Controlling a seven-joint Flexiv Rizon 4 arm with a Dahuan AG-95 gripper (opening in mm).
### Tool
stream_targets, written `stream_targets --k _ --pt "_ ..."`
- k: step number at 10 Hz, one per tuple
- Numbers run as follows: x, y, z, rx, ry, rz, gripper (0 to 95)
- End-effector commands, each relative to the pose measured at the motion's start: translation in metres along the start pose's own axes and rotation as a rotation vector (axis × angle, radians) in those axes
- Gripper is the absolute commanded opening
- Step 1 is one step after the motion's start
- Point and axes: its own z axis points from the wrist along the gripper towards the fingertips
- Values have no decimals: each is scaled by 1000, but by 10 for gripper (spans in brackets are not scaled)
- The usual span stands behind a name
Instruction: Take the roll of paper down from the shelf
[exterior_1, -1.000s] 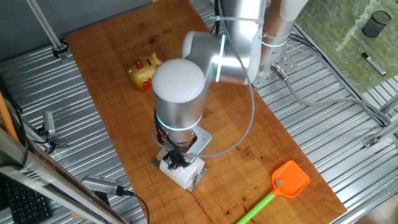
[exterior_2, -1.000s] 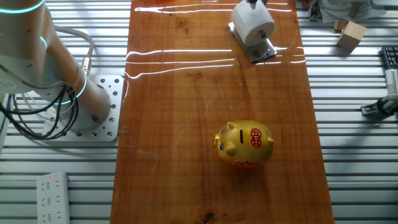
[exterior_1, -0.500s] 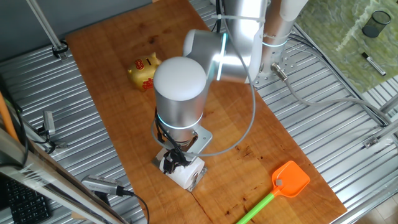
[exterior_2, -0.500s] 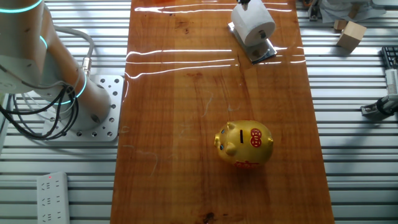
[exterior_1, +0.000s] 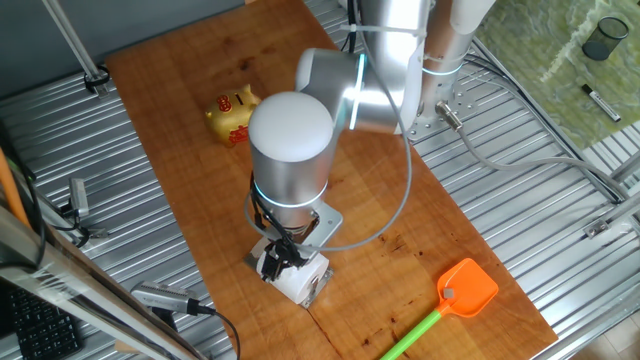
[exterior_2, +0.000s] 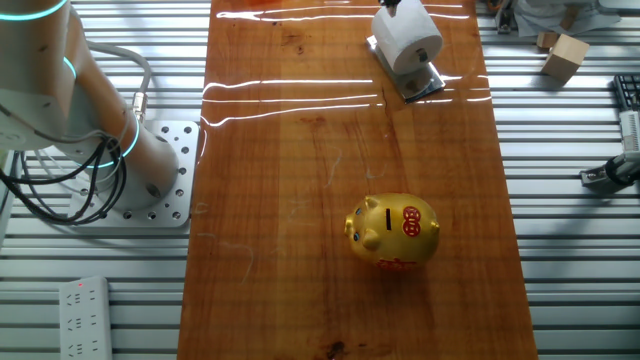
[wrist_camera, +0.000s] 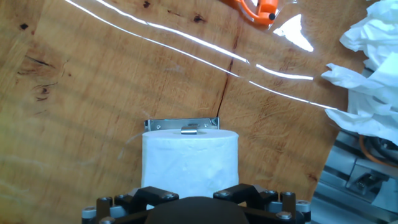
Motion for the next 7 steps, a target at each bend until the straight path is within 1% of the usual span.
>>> stream_targets --k 1,6,7 --pt "1 0 6 -2 1 -3 950" --pt "1 2 22 -2 1 -4 950" --pt "0 3 26 -5 7 -10 950"
